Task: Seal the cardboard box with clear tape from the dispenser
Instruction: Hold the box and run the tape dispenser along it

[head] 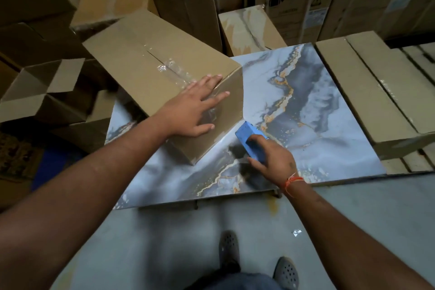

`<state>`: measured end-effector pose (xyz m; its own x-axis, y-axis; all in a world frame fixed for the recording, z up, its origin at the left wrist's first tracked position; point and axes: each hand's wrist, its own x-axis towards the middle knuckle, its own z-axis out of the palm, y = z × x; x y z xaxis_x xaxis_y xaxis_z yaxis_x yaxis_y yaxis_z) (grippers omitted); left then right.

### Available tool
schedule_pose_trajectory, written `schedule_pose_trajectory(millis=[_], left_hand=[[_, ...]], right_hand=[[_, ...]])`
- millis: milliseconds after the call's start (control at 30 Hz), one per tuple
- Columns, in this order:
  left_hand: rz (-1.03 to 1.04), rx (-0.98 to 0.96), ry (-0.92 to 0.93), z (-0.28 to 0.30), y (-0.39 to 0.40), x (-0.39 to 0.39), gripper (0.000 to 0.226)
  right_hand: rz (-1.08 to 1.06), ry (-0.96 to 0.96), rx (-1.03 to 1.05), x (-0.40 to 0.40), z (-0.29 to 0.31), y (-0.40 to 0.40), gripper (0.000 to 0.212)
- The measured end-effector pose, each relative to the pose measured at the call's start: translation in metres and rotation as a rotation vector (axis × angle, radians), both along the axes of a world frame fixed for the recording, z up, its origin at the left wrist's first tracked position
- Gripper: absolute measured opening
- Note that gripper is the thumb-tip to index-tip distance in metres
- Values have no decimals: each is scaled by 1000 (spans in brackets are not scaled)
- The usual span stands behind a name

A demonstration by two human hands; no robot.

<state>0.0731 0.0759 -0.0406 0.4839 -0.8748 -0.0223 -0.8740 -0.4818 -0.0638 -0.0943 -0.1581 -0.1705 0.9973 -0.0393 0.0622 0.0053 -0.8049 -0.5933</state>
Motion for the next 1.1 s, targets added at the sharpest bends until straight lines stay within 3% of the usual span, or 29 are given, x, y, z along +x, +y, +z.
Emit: schedule_pose_trajectory(millis=[367, 500, 767, 867, 933, 1100], left_hand=[[84, -370, 477, 8, 7, 14, 58], [106, -377, 475, 12, 8, 11, 45], [61, -349, 498, 18, 14, 15, 47], [67, -370, 495, 20, 14, 14, 49], [60, -371, 480, 19, 13, 13, 51], [104, -356, 413, 11, 12, 11, 56]], right_hand=[[-75, 81, -411, 21, -41, 8, 60], [-115, 114, -532, 19, -50, 9, 56], [-197, 162, -566, 19, -62, 15, 58], [-415, 174, -612, 17, -47, 39, 51], [-543, 88, -481, 20, -22, 71, 49], [-303, -251, 457, 47, 57, 163, 83]])
